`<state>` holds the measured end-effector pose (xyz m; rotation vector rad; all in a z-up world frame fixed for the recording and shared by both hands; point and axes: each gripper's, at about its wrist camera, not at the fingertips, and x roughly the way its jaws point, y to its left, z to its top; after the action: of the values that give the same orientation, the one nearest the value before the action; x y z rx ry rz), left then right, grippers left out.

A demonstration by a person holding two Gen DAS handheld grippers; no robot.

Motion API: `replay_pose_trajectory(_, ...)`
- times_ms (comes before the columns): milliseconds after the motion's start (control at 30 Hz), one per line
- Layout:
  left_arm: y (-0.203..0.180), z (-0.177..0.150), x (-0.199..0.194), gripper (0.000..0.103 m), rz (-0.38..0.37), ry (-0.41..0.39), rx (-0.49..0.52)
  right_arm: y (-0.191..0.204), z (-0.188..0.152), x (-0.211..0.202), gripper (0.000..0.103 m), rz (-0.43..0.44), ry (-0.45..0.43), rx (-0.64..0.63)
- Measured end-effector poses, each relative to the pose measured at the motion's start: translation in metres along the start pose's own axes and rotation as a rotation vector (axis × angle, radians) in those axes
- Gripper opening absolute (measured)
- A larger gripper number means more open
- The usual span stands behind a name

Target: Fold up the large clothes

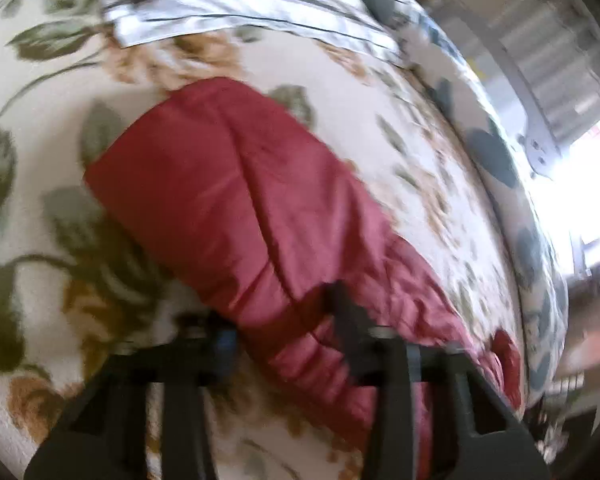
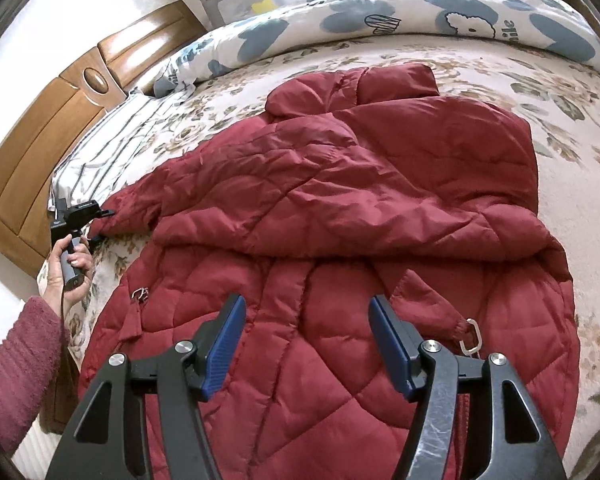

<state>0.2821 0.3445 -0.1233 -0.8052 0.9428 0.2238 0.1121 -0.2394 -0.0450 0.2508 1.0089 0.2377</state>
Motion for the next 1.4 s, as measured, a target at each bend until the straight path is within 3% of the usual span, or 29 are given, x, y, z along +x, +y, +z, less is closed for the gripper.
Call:
replay_pose_trajectory(33,-0.006,-0.001,-0.002,0.012,-0.018,-0.005,0.017,-0.001,0.0,0.0,0.065,0.0,0.0,0.002)
replay_pose_trajectory(100,-0.019,-0.007,-0.017,0.009,-0.042,-0.037,0.06,-0.002,0.0,0.001,0.065,0.001,0.001,0.006)
replay_pose_trajectory(267,-0.054,-0.022,-0.052,0.008,-0.115,-0.093,0.16,-0.003,-0.001,0.0,0.065,0.002,-0.003,0.011)
replay_pose_trajectory(467,-0.115,-0.055,-0.078,0.007,-0.196,-0.101,0.336,-0.011,-0.001,-0.006,0.065,0.007,-0.017,0.036)
replay_pose_trajectory(800,-0.202,-0.134,-0.086,0.007,-0.295,-0.023,0.61,-0.026,0.001,-0.013,0.065,0.005,-0.035,0.074)
replay_pose_trajectory(1167,-0.258,-0.207,-0.078,0.007,-0.37,0.075,0.778,-0.05,0.005,-0.021,0.065,0.037,-0.065,0.154)
replay_pose_trajectory(1400,-0.289,-0.26,-0.062,0.007,-0.371,0.14,0.88,-0.065,0.011,-0.028,0.065,0.068,-0.088,0.2)
